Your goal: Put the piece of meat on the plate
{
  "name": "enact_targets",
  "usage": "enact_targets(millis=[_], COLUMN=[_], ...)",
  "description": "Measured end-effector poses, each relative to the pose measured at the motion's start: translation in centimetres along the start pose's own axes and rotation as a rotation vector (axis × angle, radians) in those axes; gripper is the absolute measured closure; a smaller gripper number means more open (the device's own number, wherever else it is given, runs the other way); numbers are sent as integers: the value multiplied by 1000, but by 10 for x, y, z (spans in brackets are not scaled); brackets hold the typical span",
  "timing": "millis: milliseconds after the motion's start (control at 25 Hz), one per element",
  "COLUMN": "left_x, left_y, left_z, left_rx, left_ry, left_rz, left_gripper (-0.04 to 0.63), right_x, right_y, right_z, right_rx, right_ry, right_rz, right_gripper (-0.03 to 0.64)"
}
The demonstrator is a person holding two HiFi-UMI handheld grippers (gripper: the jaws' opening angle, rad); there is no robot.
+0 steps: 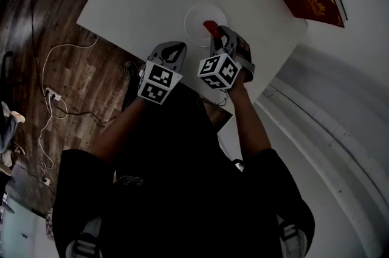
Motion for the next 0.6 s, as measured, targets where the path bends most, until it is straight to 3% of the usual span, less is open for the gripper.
enact_targets(millis=[600], left_x=[-6], left_y=[0], left_z=[-4], left_rx=[2], left_ry=[44], left_rz=[-5], left_gripper=[594], right_x=[19], right_y=[-2], right_z=[3], right_rx=[-114], right_ry=[-21], right_rz=[-21], right_gripper=[514])
Point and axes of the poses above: the fingertips, and each gripper's own axes: x forward along the fingers, z to its right, y out of its top, the point moved 7 cm from there along -x, backward along the fingers, and after that the axes turned 11 degrees about z, right-handed, at the moved point
